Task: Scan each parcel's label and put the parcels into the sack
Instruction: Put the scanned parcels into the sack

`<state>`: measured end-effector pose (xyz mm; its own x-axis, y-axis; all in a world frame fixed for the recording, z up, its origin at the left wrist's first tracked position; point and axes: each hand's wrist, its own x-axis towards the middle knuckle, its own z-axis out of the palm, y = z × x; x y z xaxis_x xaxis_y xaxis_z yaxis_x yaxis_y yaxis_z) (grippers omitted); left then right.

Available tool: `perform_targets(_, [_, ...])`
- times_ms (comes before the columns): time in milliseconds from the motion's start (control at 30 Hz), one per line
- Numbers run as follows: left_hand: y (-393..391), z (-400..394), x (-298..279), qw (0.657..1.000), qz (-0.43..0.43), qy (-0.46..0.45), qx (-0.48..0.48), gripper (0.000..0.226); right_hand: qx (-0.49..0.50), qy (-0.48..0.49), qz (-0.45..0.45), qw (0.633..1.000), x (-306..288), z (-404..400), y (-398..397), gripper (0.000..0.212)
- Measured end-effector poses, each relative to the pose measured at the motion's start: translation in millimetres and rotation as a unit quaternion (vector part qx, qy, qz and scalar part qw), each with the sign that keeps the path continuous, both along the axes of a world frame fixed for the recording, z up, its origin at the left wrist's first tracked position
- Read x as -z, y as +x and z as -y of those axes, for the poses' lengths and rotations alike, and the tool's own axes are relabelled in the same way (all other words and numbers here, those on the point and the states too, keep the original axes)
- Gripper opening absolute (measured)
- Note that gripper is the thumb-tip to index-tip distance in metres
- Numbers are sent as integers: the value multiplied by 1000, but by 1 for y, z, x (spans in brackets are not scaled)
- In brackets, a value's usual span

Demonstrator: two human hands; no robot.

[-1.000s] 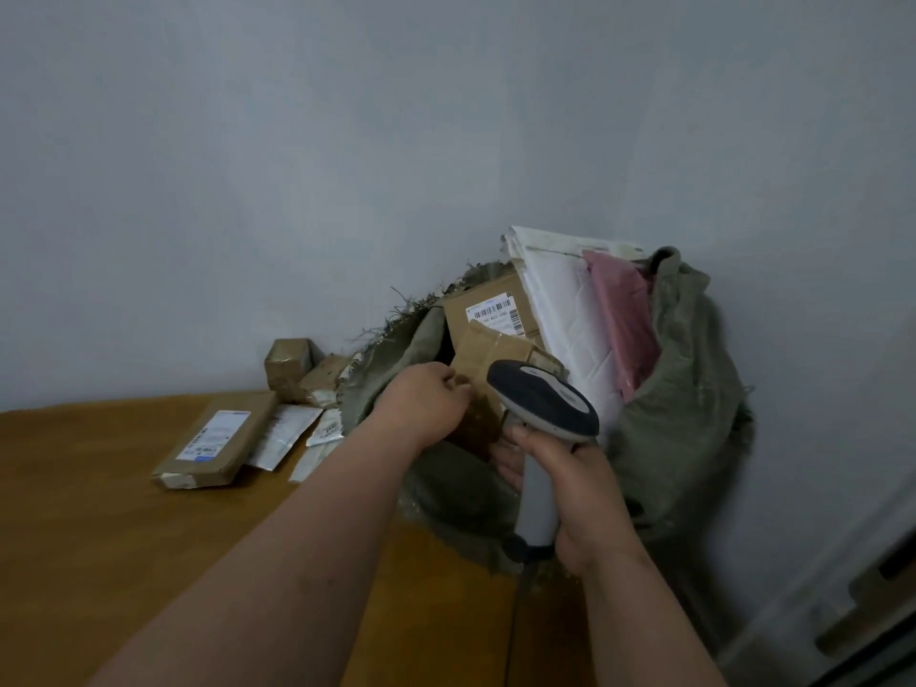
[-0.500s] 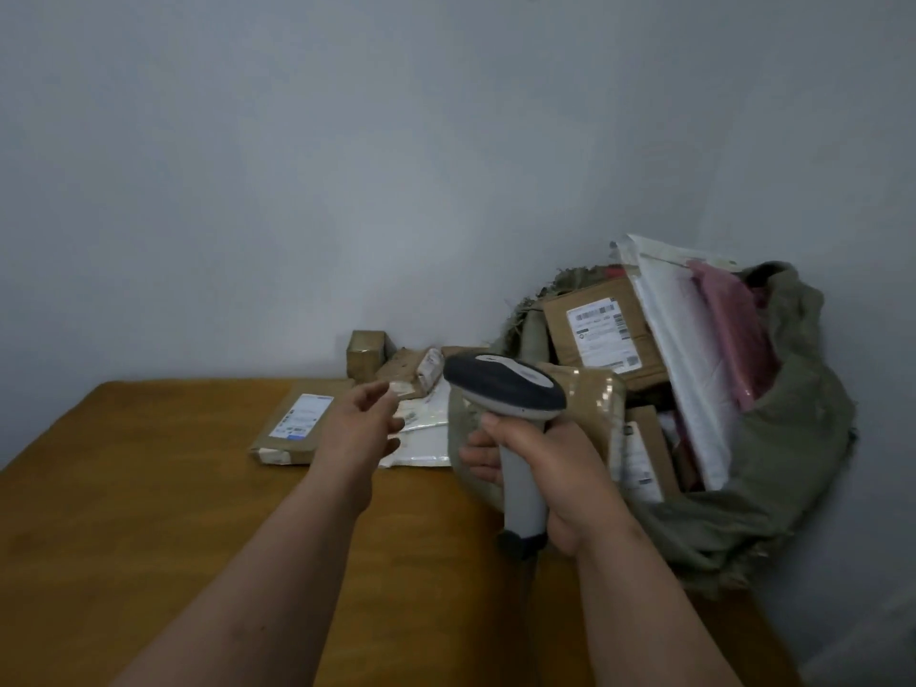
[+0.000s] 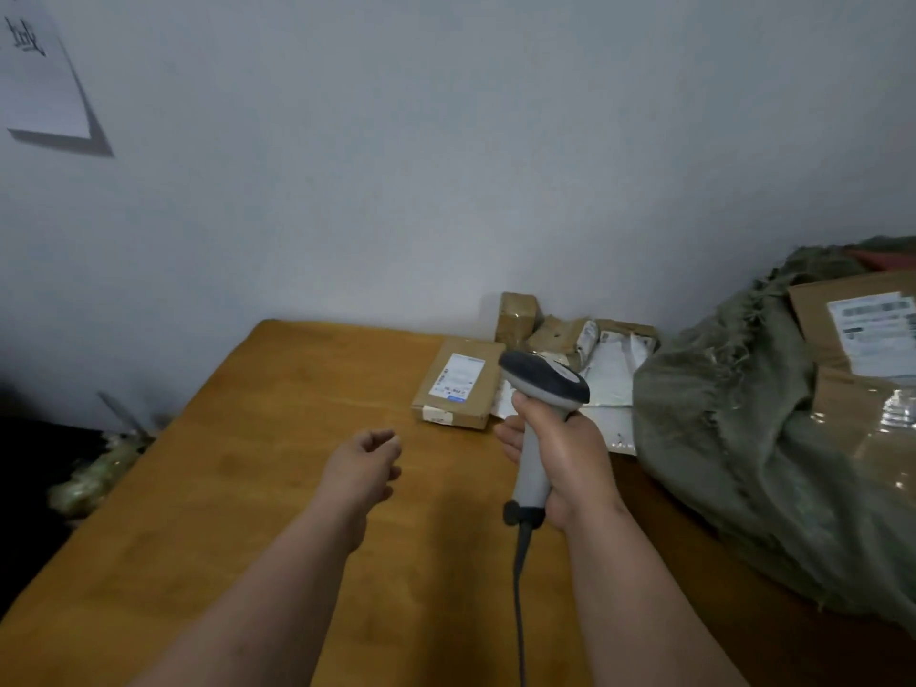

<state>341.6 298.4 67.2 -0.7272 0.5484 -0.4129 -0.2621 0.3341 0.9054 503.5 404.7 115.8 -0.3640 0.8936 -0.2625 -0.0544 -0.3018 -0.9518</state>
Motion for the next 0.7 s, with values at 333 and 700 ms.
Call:
perform_targets(333, [-76, -67, 43, 998, 10, -59, 15, 32, -17, -65, 87, 994, 71, -91, -89, 37])
perform_targets(700, [-129, -178, 113, 990, 15, -121, 73, 69, -34, -89, 147, 985, 155, -170, -150, 21])
